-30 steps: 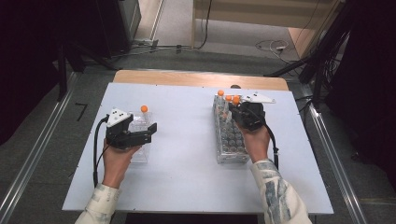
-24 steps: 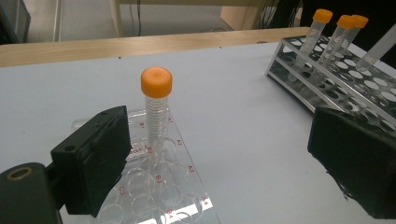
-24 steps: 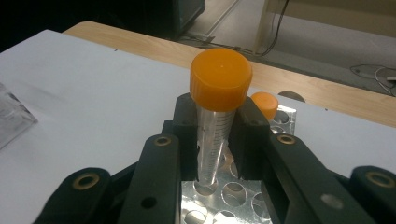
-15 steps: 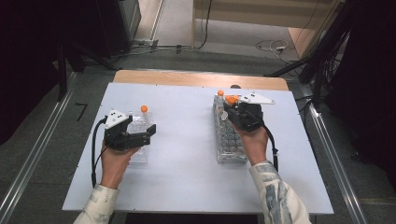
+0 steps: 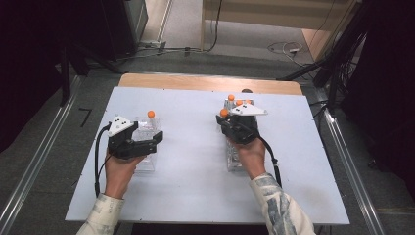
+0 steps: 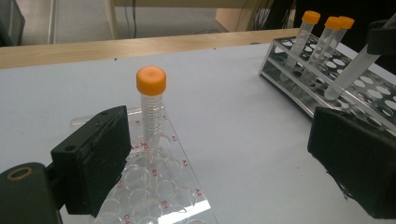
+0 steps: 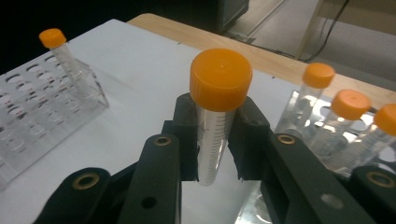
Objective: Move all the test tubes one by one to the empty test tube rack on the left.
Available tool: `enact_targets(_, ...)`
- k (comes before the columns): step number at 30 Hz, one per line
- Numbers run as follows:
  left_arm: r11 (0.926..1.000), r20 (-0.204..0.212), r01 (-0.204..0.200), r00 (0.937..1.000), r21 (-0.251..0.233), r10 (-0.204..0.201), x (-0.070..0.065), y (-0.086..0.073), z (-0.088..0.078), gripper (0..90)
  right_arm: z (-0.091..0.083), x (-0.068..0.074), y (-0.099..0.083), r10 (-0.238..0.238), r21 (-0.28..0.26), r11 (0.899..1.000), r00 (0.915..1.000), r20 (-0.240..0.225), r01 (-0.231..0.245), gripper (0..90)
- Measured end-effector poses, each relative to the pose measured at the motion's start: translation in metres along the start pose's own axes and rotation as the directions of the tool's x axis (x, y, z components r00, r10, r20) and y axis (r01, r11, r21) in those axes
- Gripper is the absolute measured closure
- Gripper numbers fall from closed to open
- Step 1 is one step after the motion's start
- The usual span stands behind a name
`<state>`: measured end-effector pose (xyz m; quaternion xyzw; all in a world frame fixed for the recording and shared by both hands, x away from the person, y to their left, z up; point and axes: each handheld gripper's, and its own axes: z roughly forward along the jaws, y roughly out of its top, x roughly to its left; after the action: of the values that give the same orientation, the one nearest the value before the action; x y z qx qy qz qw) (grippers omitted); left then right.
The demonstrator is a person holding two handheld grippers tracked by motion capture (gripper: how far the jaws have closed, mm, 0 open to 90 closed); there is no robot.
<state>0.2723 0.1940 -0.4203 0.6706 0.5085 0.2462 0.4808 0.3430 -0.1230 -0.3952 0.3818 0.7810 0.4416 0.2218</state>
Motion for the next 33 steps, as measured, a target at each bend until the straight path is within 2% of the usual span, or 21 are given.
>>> enact_targets(8, 1.0, 0.006, -0.005, 1.0, 0.006, 0.005, -0.002, -0.001, 0.001, 6.6, 0.012, 0.02, -0.006, -0.014, 0.019, 1.0, 0.9988, -0.048, 0.015, 71.7)
enact_targets(19, 0.9999, 0.019, -0.007, 0.9998, 0.009, 0.007, -0.004, -0.001, 0.001, 6.6, 0.021, 0.038, -0.015, -0.036, 0.037, 0.999, 0.9952, -0.091, 0.039, 71.7)
enact_targets(33, 0.9998, 0.033, -0.015, 0.9994, 0.012, 0.014, -0.01, -0.001, 0.003, 7.3, 0.03, 0.054, -0.022, -0.055, 0.045, 0.997, 0.9904, -0.127, 0.061, 71.8)
